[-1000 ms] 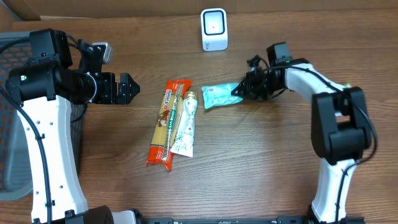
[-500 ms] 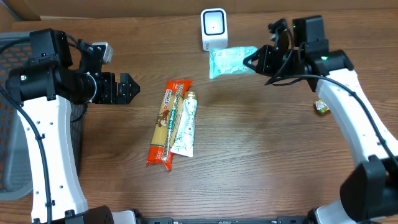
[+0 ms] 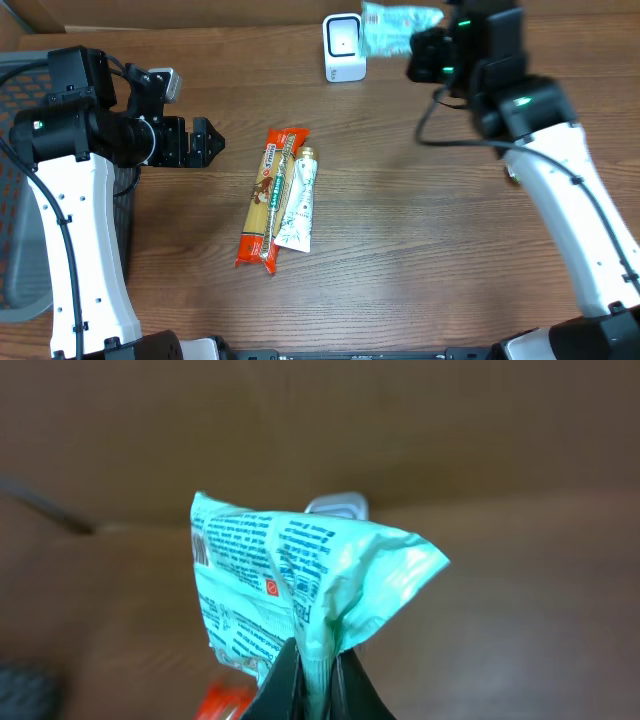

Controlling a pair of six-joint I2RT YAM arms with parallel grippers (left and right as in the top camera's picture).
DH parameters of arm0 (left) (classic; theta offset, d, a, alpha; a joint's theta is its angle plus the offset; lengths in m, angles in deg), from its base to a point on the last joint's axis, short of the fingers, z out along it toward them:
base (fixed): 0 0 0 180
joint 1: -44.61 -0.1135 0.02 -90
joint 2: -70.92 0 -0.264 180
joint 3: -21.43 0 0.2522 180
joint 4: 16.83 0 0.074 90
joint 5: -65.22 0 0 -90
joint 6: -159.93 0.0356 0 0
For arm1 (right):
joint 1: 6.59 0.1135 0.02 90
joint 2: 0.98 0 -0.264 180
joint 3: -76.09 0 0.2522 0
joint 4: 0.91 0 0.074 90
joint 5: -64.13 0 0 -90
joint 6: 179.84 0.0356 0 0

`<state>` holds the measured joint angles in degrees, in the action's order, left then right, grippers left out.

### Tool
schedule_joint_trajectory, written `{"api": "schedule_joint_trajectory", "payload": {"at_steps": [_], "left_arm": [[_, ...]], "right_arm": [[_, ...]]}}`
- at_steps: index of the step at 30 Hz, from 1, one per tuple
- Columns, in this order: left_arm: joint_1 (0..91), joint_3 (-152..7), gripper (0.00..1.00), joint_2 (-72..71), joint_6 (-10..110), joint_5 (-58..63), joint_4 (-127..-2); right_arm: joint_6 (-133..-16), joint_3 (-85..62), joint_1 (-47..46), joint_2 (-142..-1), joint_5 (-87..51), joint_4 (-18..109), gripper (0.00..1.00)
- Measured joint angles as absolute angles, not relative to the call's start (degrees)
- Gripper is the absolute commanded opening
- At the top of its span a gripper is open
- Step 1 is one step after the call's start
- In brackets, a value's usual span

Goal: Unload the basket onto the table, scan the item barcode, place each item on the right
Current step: 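Raise the wipes pack up in front of the white scanner box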

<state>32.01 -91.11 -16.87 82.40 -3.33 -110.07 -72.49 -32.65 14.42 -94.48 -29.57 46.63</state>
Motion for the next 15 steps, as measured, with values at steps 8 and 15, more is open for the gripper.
{"api": "schedule_joint_trajectory", "payload": {"at_steps": [8,15], "left_arm": [[32.01,-91.11,1.00,-16.87,82.40,-3.30,-110.12],[32.01,-91.11,1.00,-16.87,82.40,-3.30,-110.10]], "right_arm": [[-101.00,-33.17,25.11,-104.84,-55.15,28.42,0.04],[-128.56,-33.13,25.77,-117.64,-63.47,9.97,0.04]]}}
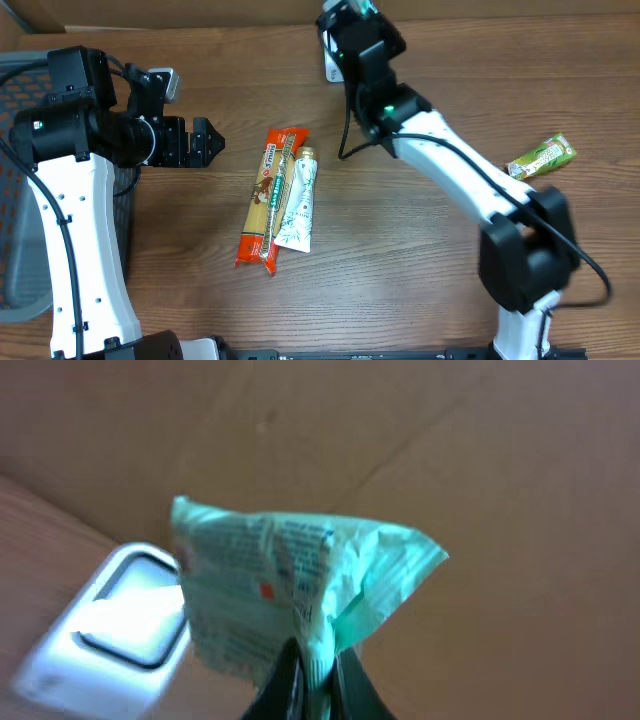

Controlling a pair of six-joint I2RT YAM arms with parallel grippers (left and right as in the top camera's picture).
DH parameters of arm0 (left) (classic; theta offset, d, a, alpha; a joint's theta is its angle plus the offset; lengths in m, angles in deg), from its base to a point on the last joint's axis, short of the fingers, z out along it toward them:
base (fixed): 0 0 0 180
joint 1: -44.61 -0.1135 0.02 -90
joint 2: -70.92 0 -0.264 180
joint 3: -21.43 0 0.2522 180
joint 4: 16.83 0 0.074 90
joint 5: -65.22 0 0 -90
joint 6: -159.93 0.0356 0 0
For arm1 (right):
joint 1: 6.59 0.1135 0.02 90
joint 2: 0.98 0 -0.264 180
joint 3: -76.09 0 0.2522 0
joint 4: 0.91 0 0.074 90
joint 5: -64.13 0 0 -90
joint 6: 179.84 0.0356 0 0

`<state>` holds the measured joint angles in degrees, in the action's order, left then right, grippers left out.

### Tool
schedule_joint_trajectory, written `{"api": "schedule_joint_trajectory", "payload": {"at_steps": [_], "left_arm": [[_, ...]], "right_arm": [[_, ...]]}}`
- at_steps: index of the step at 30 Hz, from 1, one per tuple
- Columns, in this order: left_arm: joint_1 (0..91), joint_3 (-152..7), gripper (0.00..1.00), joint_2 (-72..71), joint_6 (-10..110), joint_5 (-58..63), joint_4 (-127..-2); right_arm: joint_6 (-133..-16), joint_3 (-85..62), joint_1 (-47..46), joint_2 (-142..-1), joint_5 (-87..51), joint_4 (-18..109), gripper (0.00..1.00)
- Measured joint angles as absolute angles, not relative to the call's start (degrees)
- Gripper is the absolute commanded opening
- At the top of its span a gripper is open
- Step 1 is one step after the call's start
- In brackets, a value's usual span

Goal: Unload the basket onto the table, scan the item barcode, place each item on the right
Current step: 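Raise the wipes pack up in front of the white scanner box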

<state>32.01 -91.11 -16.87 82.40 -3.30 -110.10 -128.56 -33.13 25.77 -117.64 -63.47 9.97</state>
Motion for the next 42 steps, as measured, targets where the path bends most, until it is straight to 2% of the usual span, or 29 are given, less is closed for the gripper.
{"api": "schedule_joint_trajectory", "payload": {"at_steps": [6,12,31,42], "left_arm": [[32.01,-91.11,0.99,-16.87,82.40,-3.30,-110.07],[32.01,-91.11,1.00,-16.87,82.40,-3.33,-110.05],[32.01,-91.11,0.99,-16.87,82.40,-3.30,-110.07],[32.01,-91.11,1.00,-16.87,82.40,-3.30,-110.07]], "right_arm": [[-146.37,-33.13,25.66,-124.90,-65.84,-6.09,0.04],[-157.95,-33.13,25.50,-129.32,-64.48,-8.71,0.04],[-167.88,-33.13,24.54,-132.66,-58.84,-13.46,0.04],[-169.15,-33.13,23.25,-134.47,-57.57,-15.82,0.04]]}}
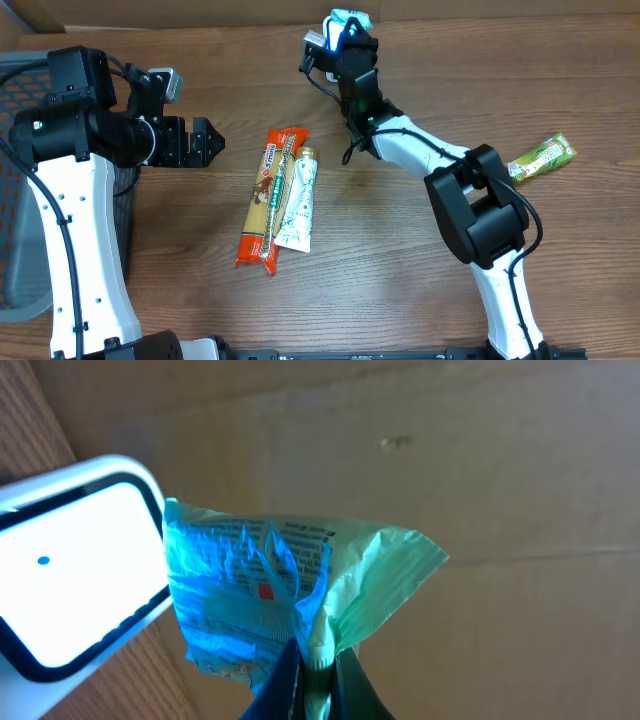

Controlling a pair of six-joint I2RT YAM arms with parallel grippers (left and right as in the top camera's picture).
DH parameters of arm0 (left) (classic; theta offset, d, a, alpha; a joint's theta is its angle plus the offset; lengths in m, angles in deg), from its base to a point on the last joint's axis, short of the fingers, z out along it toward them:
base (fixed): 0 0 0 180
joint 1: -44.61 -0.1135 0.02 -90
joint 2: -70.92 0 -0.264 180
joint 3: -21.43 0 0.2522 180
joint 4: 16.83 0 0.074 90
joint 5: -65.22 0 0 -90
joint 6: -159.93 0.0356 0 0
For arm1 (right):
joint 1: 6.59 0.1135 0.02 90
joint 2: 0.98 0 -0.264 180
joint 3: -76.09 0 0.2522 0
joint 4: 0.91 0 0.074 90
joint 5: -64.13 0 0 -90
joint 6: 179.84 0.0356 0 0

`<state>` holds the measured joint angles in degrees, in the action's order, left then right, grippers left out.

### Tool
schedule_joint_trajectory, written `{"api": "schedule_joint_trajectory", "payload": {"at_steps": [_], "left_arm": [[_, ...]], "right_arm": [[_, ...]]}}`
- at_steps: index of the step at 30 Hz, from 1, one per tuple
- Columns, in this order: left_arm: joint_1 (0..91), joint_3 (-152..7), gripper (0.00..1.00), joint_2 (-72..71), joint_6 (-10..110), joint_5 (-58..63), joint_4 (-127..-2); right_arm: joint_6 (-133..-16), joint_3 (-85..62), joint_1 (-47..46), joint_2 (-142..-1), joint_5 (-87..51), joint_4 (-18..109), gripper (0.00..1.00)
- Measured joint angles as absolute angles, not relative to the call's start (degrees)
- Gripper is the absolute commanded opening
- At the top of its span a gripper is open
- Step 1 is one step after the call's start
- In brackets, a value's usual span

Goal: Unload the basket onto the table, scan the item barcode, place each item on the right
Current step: 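Raise the wipes pack up in front of the white scanner box, then carry the wipes pack to the right side and release it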

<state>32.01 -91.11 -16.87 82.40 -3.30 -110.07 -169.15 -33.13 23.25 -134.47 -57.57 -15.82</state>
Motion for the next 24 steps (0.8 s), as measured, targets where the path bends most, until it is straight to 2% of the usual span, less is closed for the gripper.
{"api": "schedule_joint_trajectory", "payload": {"at_steps": [13,18,24], "left_arm": [[32.01,-91.11,1.00,-16.87,82.40,-3.33,-110.07],[32.01,-91.11,0.99,-16.87,82.40,-3.30,-110.10],[32.01,-91.11,0.99,-16.87,82.40,-3.30,-110.10]], "right_arm": [[-168.82,-33.13,23.97,-134.56,-60.28,-20.04,0.04],[-165.50,-33.08,25.88,-132.31,-63.30,-9.96,0.04],[-153.56,-32.82,28.61,-119.28,-64.90,14.61,0.04]]}}
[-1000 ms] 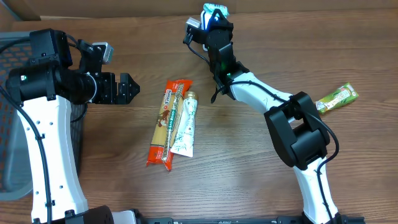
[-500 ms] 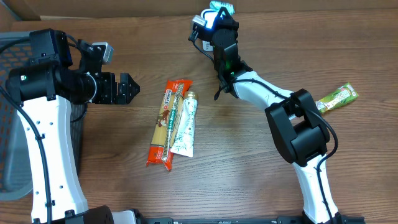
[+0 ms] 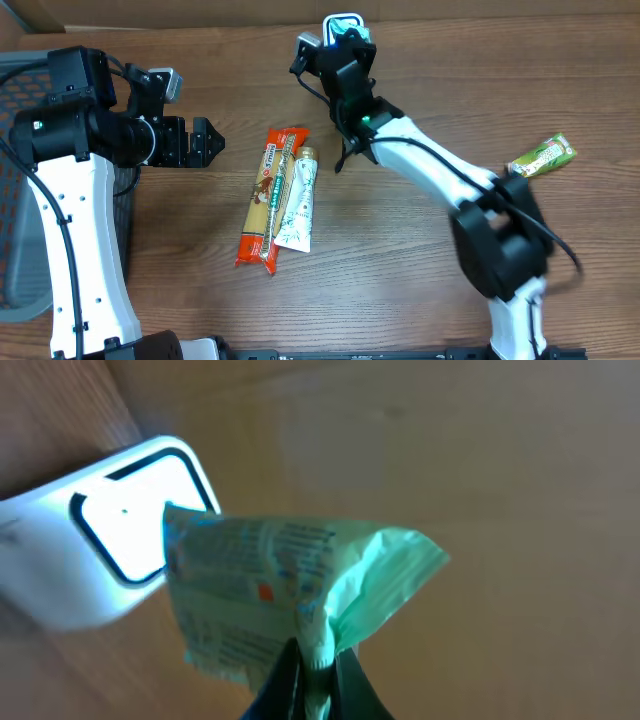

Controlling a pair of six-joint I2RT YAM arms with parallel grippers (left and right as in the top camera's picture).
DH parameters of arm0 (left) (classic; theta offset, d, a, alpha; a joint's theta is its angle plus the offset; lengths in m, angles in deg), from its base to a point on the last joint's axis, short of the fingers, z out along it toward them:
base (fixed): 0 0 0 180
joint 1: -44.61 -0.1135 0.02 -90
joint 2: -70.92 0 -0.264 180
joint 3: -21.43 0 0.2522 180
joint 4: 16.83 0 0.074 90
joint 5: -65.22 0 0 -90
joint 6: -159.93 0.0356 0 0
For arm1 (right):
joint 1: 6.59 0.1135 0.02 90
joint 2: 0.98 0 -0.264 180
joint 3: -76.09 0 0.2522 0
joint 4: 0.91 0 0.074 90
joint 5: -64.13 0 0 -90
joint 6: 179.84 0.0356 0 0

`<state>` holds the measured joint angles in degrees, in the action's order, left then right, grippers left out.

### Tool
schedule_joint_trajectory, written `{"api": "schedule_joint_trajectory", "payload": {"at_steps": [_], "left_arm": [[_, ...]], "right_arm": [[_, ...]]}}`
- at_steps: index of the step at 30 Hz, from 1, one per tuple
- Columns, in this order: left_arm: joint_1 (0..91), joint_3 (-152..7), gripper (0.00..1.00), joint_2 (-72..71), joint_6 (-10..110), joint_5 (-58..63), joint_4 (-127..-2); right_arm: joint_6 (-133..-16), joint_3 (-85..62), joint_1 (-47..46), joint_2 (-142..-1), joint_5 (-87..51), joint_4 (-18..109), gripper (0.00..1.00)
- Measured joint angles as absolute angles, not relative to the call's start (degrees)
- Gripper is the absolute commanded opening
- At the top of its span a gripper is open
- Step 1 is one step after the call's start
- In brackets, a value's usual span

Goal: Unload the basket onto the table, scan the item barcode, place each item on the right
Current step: 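Carry the wipes pack to the right side and release it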

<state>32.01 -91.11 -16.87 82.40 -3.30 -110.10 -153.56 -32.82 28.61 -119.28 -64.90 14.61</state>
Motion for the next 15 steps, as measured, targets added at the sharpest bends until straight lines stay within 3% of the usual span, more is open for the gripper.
{"api": "schedule_joint_trajectory", "payload": {"at_steps": [3,8,15], "left_arm": [[32.01,-91.11,1.00,-16.87,82.40,-3.28,-110.12],[32.01,-91.11,1.00,-16.87,82.40,-3.30,-110.10],[32.01,-91.11,0.99,-16.87,82.40,-3.33,-110.07]], "right_arm": [[-142.46,-33.02,29.50,-109.75,-62.49,28.88,0.04],[-114.18,-33.72,26.79,-96.09,-51.13,51.17,0.04],[-78.72,-33.45,10.38,-94.39,-39.32,72.29,0.04]]}}
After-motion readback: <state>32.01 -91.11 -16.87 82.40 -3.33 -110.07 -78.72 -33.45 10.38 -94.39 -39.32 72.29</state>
